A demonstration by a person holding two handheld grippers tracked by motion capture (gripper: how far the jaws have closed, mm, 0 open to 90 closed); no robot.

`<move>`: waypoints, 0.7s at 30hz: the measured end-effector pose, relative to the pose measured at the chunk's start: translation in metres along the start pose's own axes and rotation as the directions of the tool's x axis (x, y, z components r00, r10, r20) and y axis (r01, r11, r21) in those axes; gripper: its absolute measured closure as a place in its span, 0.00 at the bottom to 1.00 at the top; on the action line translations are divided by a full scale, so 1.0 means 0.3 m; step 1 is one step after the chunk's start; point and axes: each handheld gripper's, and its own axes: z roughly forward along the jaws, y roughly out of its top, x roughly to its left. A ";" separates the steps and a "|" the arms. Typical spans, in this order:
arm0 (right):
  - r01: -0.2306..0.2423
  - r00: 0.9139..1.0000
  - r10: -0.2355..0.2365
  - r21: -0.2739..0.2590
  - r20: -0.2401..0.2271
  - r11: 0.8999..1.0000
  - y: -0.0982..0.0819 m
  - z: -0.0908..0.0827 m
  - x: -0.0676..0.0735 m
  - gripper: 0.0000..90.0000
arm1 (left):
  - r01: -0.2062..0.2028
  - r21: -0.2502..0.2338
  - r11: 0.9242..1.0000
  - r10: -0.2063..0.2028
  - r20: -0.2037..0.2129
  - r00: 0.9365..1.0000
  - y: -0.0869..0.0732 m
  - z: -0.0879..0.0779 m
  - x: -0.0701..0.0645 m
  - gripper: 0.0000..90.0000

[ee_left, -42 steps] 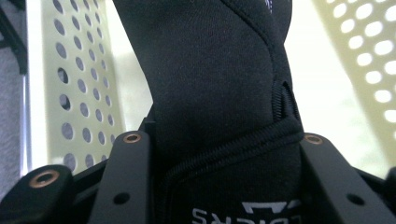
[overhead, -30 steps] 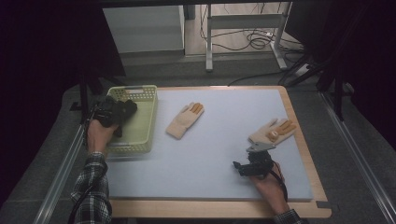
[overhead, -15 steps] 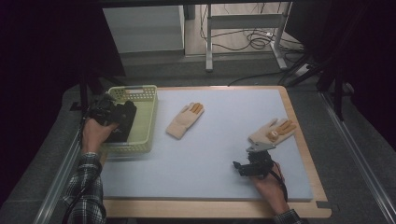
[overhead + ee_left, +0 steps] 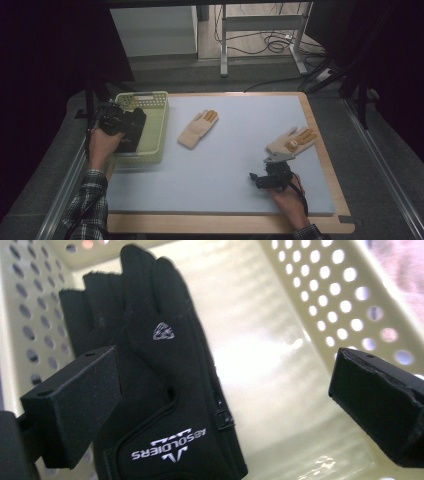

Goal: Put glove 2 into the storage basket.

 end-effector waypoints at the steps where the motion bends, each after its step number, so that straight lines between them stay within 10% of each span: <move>1: 0.000 1.000 0.000 0.000 0.000 1.000 0.000 0.000 0.000 0.17 | -0.012 -0.009 1.000 0.012 0.002 1.000 -0.001 -0.002 -0.008 0.01; 14: 0.001 1.000 -0.001 0.002 0.001 1.000 0.000 -0.001 0.000 0.17 | -0.131 -0.106 0.986 0.138 0.064 0.988 -0.010 -0.038 -0.134 0.01; 21: 0.000 1.000 0.000 0.003 0.000 1.000 0.000 -0.001 0.000 0.17 | -0.212 -0.144 0.967 0.228 0.106 0.968 -0.034 -0.045 -0.237 0.01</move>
